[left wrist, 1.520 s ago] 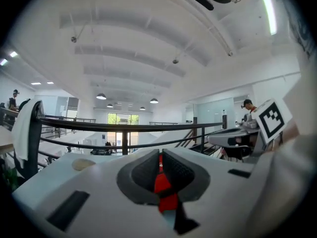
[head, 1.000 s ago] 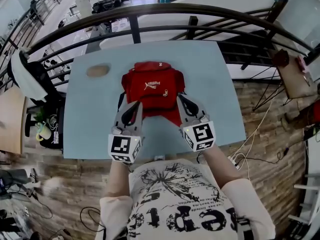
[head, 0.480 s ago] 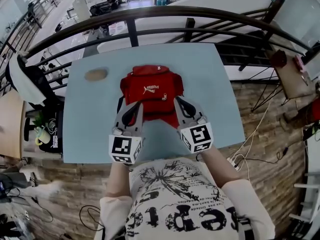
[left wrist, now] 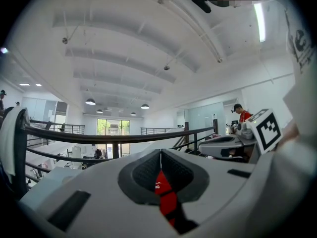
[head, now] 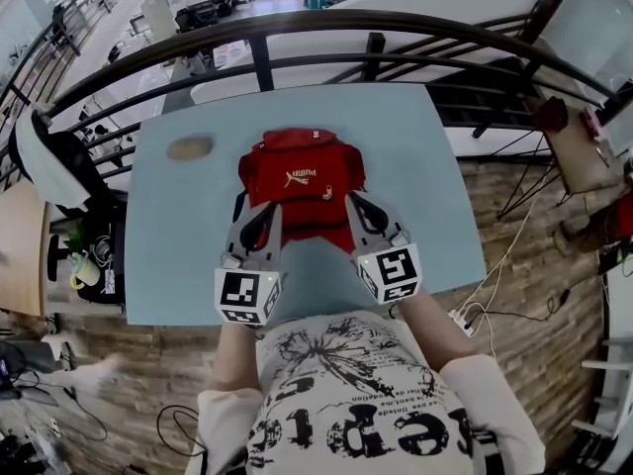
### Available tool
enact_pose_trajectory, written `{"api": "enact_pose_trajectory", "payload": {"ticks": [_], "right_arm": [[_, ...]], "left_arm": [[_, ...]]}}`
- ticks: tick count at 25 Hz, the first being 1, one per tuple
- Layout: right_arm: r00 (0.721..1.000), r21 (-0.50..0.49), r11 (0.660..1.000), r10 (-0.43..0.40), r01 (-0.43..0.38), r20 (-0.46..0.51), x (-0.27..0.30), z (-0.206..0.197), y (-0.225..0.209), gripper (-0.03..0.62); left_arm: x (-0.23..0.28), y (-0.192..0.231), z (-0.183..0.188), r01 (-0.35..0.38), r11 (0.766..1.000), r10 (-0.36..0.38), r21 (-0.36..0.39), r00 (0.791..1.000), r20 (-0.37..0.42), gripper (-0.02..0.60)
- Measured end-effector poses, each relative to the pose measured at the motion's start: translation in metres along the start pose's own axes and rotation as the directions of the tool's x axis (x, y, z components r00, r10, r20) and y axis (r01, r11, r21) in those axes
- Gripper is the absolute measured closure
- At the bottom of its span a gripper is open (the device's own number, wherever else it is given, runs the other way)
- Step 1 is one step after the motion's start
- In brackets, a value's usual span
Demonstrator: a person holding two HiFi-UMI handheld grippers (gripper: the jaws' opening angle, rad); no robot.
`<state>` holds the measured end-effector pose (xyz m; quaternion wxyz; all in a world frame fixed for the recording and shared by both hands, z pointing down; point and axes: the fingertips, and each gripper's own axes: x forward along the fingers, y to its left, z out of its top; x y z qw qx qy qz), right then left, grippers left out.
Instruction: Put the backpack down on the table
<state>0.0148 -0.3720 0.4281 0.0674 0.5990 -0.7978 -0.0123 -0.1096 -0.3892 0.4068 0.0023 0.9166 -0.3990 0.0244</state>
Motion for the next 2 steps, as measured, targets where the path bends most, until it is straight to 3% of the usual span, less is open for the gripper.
{"api": "enact_pose_trajectory", "payload": {"ticks": [2], "right_arm": [[1.0,0.003,1.0,-0.003,0.003,-0.002,0.0021,-0.0008,-0.0001,0.603]], "left_arm": [[0.0012,0.0015,-0.0004,0.003,1.0,-0.003,0.0,1.0,0.001,0.57]]}}
